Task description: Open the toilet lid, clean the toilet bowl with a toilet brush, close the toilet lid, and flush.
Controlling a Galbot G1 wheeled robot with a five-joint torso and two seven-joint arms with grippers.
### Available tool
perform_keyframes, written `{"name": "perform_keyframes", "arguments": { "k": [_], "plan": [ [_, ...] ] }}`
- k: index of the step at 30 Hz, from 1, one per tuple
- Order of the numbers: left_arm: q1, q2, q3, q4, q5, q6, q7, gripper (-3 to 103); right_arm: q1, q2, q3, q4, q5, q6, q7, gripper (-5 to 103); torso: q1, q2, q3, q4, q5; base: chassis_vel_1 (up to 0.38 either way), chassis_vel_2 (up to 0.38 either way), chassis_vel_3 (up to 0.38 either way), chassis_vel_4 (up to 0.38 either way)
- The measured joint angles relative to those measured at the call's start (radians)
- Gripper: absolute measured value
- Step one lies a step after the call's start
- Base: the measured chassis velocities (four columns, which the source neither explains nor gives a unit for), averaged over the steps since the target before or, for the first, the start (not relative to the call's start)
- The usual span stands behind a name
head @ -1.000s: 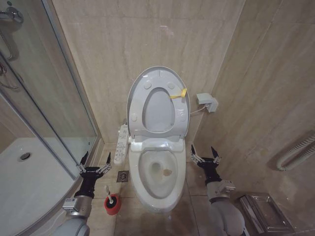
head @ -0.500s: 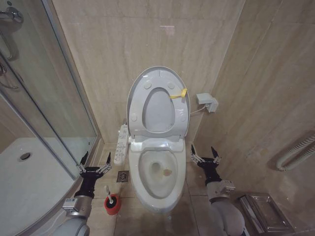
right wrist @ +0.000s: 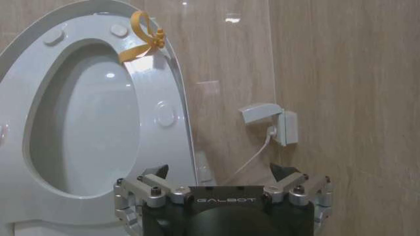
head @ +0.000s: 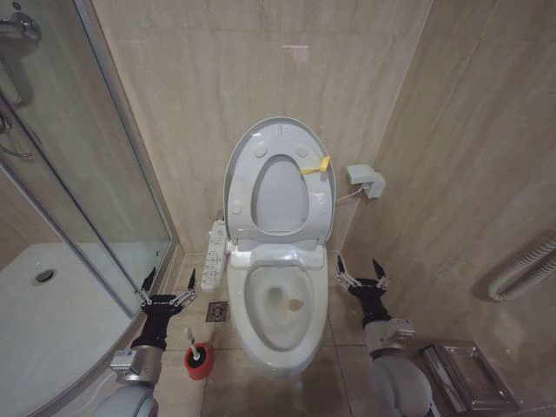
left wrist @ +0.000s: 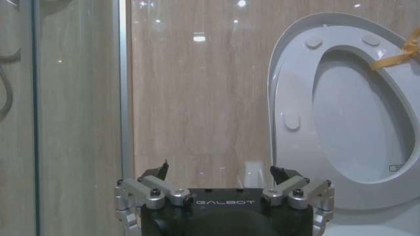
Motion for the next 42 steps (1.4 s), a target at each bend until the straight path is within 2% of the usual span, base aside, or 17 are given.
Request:
{"name": "perform_keyframes", "arguments": {
  "k": [8, 10, 11, 12, 13, 14, 16, 17, 19, 24, 31, 33, 35, 36, 39, 40, 42],
  "plan": [
    [-0.008, -0.006, 0.003, 0.006, 0.001, 0.003, 0.000, 100, 0.000, 0.000, 0.000, 0.000, 0.000, 0.000, 0.000, 100, 0.000, 0.000, 0.000, 0.0002, 0.0003, 0.000, 0.000, 0.000, 0.000],
    [-0.054, -0.045, 0.030, 0.060, 0.018, 0.031, -0.002, 100, 0.000, 0.000, 0.000, 0.000, 0.000, 0.000, 0.000, 100, 0.000, 0.000, 0.000, 0.0005, 0.0013, 0.000, 0.000, 0.000, 0.000],
    [-0.095, -0.085, 0.063, 0.107, 0.033, 0.060, -0.002, 100, 0.000, 0.000, -0.001, 0.000, 0.000, 0.000, 0.000, 100, 0.000, 0.000, 0.000, 0.0002, -0.0009, 0.000, 0.000, 0.000, 0.000],
    [-0.095, -0.085, 0.063, 0.107, 0.033, 0.060, -0.002, 100, 0.000, 0.000, -0.001, 0.000, 0.000, 0.000, 0.000, 100, 0.000, 0.000, 0.000, 0.0002, -0.0009, 0.000, 0.000, 0.000, 0.000],
    [-0.117, -0.105, 0.076, 0.128, 0.044, 0.067, -0.012, 100, 0.000, 0.000, 0.000, 0.000, 0.000, 0.000, 0.000, 100, 0.000, 0.000, 0.000, -0.0016, -0.0021, 0.000, 0.000, 0.000, 0.000],
    [-0.126, -0.117, 0.081, 0.142, 0.056, 0.069, -0.029, 100, 0.000, 0.000, 0.000, 0.000, 0.000, 0.000, 0.000, 100, 0.000, 0.000, 0.000, -0.0006, 0.0008, -0.050, -0.018, -0.002, 0.020],
    [-0.127, -0.120, 0.081, 0.145, 0.063, 0.070, -0.035, 100, 0.000, 0.000, 0.000, 0.000, 0.000, 0.000, 0.000, 100, 0.000, 0.000, 0.000, 0.0002, 0.0012, -0.050, -0.018, 0.001, -0.022],
    [-0.128, -0.119, 0.079, 0.145, 0.079, 0.067, -0.039, 100, 0.000, 0.000, 0.000, 0.000, 0.000, 0.000, 0.000, 100, 0.000, 0.000, 0.000, -0.0004, -0.0005, 0.000, 0.000, 0.000, 0.000],
    [-0.127, -0.116, 0.070, 0.142, 0.103, 0.064, -0.044, 100, 0.000, 0.000, 0.000, 0.000, 0.000, 0.000, 0.000, 100, 0.000, 0.000, 0.000, 0.0004, 0.0006, 0.000, 0.000, 0.000, 0.000],
    [-0.114, -0.105, 0.066, 0.108, 0.130, 0.057, -0.061, 100, 0.000, 0.000, 0.000, 0.000, 0.000, 0.000, 0.000, 100, 0.000, 0.000, 0.000, 0.0002, 0.0002, 0.000, 0.000, 0.000, 0.000],
    [-0.094, -0.093, 0.083, 0.053, 0.143, 0.050, -0.122, 100, 0.000, 0.000, 0.000, 0.000, 0.000, 0.000, 0.000, 100, 0.000, 0.000, 0.000, -0.0002, 0.0000, 0.000, 0.000, 0.000, 0.000],
    [-0.069, -0.090, 0.098, 0.046, 0.163, 0.030, -0.170, 100, 0.000, 0.000, 0.000, 0.000, 0.000, 0.000, 0.000, 100, 0.000, 0.000, 0.000, -0.0001, 0.0002, 0.000, 0.000, 0.000, 0.000],
    [-0.024, -0.098, 0.116, 0.071, 0.218, -0.024, -0.239, 100, 0.000, 0.000, 0.000, 0.000, 0.000, 0.000, 0.000, 100, 0.000, 0.000, 0.000, 0.0000, 0.0002, 0.000, 0.000, 0.000, 0.000],
    [-0.024, -0.098, 0.116, 0.071, 0.218, -0.024, -0.239, 100, 0.000, 0.000, 0.000, 0.000, 0.000, 0.000, 0.000, 100, 0.000, 0.000, 0.000, 0.0000, 0.0002, 0.000, 0.000, 0.000, 0.000],
    [0.032, -0.122, 0.139, 0.129, 0.268, -0.074, -0.315, 100, 0.000, 0.000, 0.000, 0.000, 0.000, 0.000, 0.000, 100, 0.000, 0.000, 0.000, 0.0000, 0.0001, 0.000, 0.000, 0.000, 0.000],
    [0.032, -0.122, 0.139, 0.129, 0.268, -0.074, -0.315, 100, 0.000, 0.000, 0.000, 0.000, 0.000, 0.000, 0.000, 100, 0.000, 0.000, 0.000, 0.0000, 0.0001, 0.000, 0.000, 0.000, 0.000],
    [0.059, -0.130, 0.148, 0.177, 0.292, -0.109, -0.346, 100, 0.000, 0.000, 0.000, 0.000, 0.000, 0.000, 0.000, 100, 0.000, 0.000, 0.000, 0.0001, -0.0001, 0.000, 0.000, 0.000, 0.000]
  ]
}}
